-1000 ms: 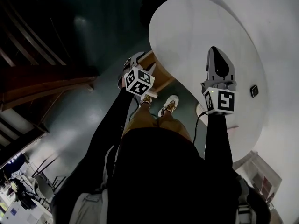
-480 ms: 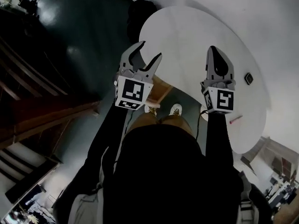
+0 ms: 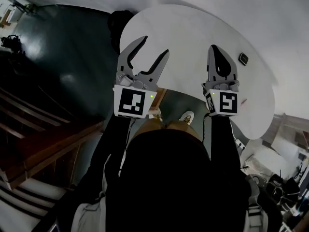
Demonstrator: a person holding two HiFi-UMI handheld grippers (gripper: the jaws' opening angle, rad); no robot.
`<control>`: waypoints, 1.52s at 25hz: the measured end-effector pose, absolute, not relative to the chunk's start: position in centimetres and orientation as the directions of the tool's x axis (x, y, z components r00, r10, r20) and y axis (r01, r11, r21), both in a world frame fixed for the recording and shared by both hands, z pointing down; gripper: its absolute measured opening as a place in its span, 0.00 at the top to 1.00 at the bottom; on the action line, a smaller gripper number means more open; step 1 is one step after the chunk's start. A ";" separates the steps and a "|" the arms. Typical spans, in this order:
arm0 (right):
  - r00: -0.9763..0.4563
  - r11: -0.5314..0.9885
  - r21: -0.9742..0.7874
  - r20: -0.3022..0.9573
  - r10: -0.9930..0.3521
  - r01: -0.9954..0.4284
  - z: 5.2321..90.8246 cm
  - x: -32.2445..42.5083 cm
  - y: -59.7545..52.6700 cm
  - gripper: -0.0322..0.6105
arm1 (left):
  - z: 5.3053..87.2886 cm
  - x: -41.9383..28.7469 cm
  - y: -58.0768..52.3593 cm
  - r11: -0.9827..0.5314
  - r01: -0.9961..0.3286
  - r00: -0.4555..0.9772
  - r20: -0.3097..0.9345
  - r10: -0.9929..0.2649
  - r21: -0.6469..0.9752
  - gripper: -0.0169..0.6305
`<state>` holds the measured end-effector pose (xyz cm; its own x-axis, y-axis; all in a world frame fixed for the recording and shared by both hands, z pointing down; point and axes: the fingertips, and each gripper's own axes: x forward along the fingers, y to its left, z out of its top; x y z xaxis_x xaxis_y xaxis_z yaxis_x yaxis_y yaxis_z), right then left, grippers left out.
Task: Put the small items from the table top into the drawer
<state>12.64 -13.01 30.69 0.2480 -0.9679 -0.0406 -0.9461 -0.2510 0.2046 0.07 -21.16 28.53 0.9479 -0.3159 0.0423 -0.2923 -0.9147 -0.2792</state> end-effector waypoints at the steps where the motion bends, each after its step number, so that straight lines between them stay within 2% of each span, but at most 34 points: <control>1: 0.271 -0.274 0.203 -0.042 -0.962 -0.940 30.6 13.4 -12.0 0.91 | 28.3 1.1 -20.2 -0.923 -0.268 0.956 0.038 -0.289 -0.277 0.57; 11: 0.530 -0.526 0.212 -0.043 -0.847 -0.824 29.9 24.2 3.2 0.91 | 28.0 14.7 -8.0 -0.970 -0.004 0.999 0.032 -0.012 -0.241 0.57; 22: 0.781 -0.768 0.229 -0.048 -0.623 -0.599 29.3 29.3 20.7 0.91 | 29.2 24.0 7.5 -0.926 0.324 0.945 0.025 0.325 -0.194 0.57; 30: 0.840 -0.826 0.217 -0.040 -0.541 -0.521 29.7 30.4 26.2 0.91 | 30.8 26.8 13.5 -0.887 0.424 0.905 0.051 0.422 -0.181 0.57; 38: 0.854 -0.831 0.226 0.001 -0.521 -0.508 31.2 30.4 27.6 0.91 | 40.1 29.1 17.8 -0.840 0.532 0.830 0.259 0.493 -0.104 0.57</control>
<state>30.44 27.64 31.22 0.8536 -0.5210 0.0014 -0.5077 -0.8312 0.2265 29.14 17.76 40.14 0.8304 0.4934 0.2587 0.5318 -0.8405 -0.1040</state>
